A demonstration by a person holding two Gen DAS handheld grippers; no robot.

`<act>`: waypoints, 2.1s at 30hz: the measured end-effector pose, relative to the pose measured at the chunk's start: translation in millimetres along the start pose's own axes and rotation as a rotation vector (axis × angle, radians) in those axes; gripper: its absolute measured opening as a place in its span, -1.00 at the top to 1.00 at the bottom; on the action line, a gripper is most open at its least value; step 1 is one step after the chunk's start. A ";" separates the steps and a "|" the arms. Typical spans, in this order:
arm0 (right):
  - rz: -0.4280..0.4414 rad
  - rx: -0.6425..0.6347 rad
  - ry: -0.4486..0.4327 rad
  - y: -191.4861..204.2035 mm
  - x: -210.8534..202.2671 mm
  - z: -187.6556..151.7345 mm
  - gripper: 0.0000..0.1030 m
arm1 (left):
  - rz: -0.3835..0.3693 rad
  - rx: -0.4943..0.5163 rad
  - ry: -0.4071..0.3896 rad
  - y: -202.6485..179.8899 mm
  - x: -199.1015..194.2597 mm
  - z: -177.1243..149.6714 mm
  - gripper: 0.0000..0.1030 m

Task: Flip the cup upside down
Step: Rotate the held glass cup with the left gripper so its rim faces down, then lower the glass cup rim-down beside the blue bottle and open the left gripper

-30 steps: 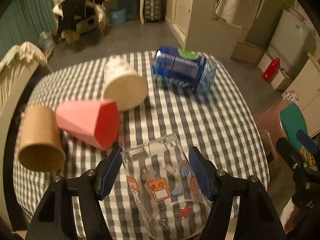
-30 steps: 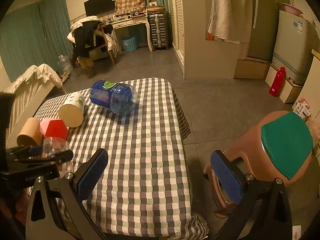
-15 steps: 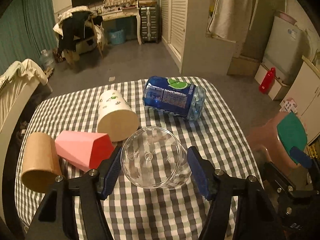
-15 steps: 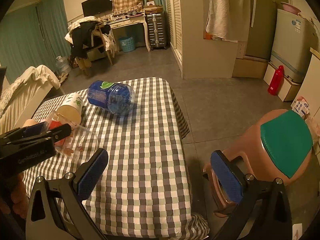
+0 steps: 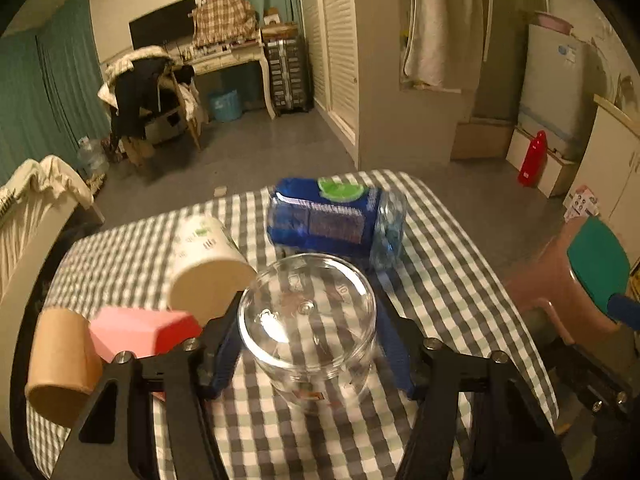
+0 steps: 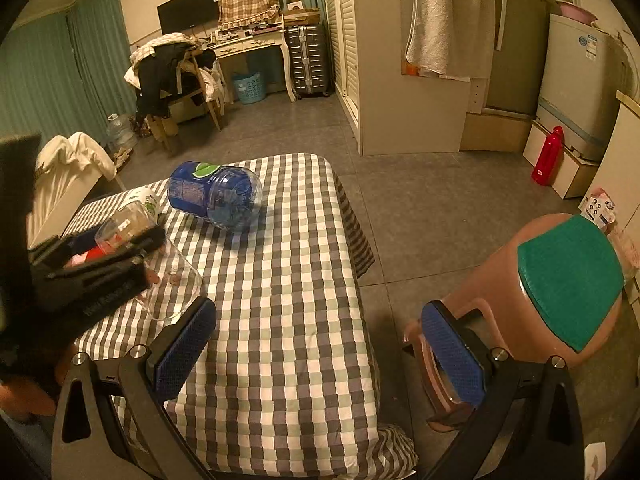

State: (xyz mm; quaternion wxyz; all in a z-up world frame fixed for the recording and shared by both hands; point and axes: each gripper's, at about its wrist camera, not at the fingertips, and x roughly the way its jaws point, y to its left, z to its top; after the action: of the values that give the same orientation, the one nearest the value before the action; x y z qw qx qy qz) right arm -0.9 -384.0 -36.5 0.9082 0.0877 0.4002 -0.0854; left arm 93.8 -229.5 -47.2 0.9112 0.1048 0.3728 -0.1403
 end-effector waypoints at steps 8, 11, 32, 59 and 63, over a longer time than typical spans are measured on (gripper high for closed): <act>-0.006 0.011 0.003 -1.8 0.2 0.5 -0.99 | -0.029 0.018 0.001 -8.8 -21.7 -7.3 -0.20; -0.008 0.011 0.004 -1.3 0.4 0.6 -0.99 | -0.025 0.018 0.012 -9.7 -15.1 -13.8 -0.20; 0.014 0.002 -0.160 -11.2 -39.8 1.9 -0.99 | -0.029 -0.044 -0.180 7.5 -65.6 -15.1 -0.84; 0.120 -0.197 -0.340 46.9 -75.2 -64.7 -0.99 | 0.089 -0.248 -0.359 67.4 -140.2 -127.3 -0.84; 0.088 -0.254 -0.337 58.1 -59.7 -72.7 -0.99 | 0.094 -0.255 -0.334 68.3 -130.2 -134.2 -0.84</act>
State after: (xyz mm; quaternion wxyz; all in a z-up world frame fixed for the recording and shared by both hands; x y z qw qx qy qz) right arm -79.3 -306.0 -35.2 0.9689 -0.0257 0.2458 -0.0078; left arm -59.6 -102.6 -43.0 0.9718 -0.0187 0.2260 -0.0646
